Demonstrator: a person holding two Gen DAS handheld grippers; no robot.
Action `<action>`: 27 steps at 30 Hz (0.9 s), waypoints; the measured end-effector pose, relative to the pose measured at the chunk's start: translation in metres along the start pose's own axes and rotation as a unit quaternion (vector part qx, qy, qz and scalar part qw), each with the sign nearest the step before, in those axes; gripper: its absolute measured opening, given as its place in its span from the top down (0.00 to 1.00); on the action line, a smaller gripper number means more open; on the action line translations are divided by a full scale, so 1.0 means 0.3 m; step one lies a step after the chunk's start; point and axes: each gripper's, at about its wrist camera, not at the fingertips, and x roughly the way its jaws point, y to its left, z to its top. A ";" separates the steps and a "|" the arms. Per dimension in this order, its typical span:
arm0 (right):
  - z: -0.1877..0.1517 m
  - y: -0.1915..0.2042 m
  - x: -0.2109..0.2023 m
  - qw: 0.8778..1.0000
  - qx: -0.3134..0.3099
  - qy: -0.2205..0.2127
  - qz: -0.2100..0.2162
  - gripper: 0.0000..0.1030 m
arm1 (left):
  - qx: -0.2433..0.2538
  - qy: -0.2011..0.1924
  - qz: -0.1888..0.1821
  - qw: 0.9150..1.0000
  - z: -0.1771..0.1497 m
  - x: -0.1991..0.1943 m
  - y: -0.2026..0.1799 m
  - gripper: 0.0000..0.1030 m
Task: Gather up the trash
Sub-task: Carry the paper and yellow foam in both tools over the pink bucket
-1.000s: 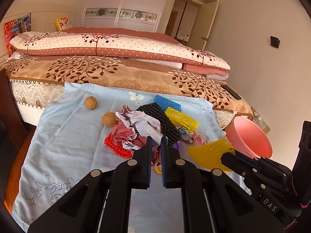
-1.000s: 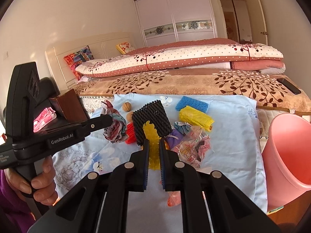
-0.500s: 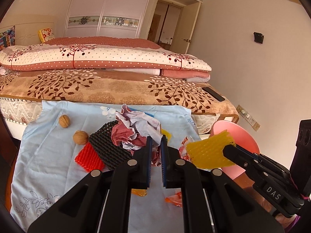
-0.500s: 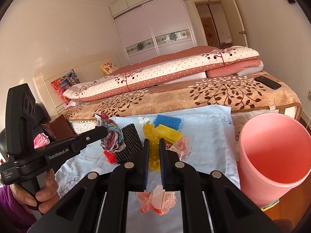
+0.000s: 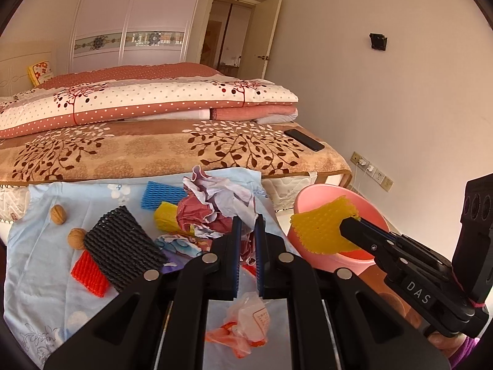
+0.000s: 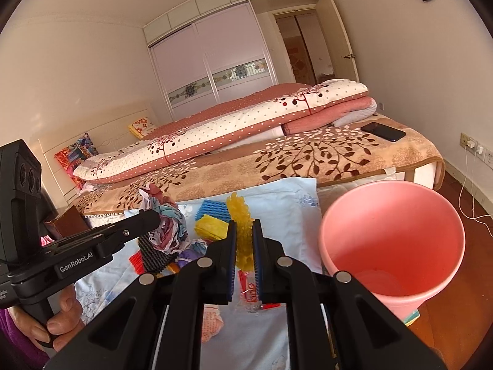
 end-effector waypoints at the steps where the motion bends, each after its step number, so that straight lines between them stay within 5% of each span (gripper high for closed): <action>1: 0.001 -0.017 -0.003 1.000 0.003 -0.002 -0.007 0.91 | 0.004 0.000 -0.005 1.000 0.001 0.008 -0.017 0.92; 13: 0.001 -0.225 -0.012 0.996 0.037 -0.003 -0.086 0.91 | 0.052 0.010 -0.070 0.996 0.026 0.167 -0.247 0.92; 27: -0.008 -0.413 0.058 0.987 0.073 0.025 -0.137 0.91 | 0.082 0.066 -0.094 0.990 -0.005 0.406 -0.397 0.92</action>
